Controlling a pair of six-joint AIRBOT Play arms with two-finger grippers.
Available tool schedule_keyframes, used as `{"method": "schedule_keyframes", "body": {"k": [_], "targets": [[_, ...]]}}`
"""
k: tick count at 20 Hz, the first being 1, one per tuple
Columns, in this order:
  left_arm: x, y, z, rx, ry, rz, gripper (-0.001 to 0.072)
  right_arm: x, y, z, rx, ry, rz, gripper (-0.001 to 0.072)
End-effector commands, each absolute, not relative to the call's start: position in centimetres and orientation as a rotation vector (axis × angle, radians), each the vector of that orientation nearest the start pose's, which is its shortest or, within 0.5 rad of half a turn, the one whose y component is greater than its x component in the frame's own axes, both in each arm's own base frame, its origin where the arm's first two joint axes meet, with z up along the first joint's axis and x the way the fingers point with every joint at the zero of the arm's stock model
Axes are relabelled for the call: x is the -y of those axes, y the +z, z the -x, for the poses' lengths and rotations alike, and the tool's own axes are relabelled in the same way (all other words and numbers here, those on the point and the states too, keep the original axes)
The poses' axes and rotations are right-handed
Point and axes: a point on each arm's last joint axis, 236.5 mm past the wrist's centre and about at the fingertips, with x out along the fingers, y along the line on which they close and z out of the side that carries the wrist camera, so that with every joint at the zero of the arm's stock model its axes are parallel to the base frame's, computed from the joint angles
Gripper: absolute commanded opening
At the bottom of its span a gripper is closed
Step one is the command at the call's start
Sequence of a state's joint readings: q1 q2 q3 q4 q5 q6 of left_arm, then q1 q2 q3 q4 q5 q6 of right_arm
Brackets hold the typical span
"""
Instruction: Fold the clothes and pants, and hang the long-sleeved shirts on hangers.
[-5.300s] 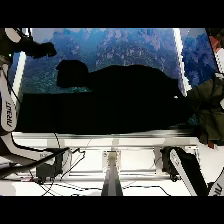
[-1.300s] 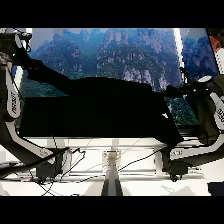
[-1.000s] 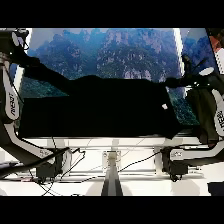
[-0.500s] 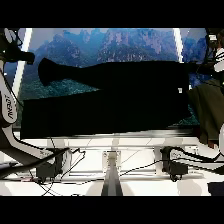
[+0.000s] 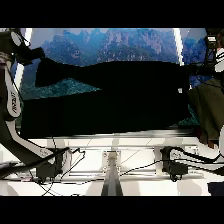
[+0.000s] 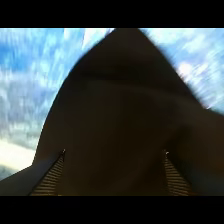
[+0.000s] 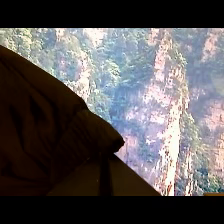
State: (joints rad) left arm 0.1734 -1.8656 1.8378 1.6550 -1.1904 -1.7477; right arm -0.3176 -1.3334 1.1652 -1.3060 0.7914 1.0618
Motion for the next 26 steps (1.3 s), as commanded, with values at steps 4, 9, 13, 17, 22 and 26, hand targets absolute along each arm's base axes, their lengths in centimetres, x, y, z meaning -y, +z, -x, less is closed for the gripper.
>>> {"method": "schedule_keyframes", "body": {"k": [4,9,13,17,22,26], "targets": [[-17.4,-5.0,-44.3,-1.522,0.484,0.208,0.059,10.3,3.0,-45.2,-0.924,0.026,0.068,0.002],[-15.1,-7.3,-45.1,-1.469,0.237,0.487,0.057,10.3,3.0,-45.2,-0.924,0.027,0.067,0.002],[-15.2,-9.7,-46.6,-1.382,0.252,0.51,0.0576,10.3,3.0,-45.2,-0.923,0.027,0.066,0.002],[-14.6,-10.7,-48.5,-1.304,0.251,0.489,0.0423,10.3,3.0,-45.3,-0.923,0.028,0.065,0.002],[-13.8,-10.2,-49.8,-1.269,0.221,0.458,0.0006,10.3,3.1,-45.3,-0.92,0.027,0.063,0.002],[-16.2,-0.9,-54.9,-1.012,0.231,0.396,0.001,11.1,4.2,-46.6,-0.849,-0.008,0.082,0.002]]}}
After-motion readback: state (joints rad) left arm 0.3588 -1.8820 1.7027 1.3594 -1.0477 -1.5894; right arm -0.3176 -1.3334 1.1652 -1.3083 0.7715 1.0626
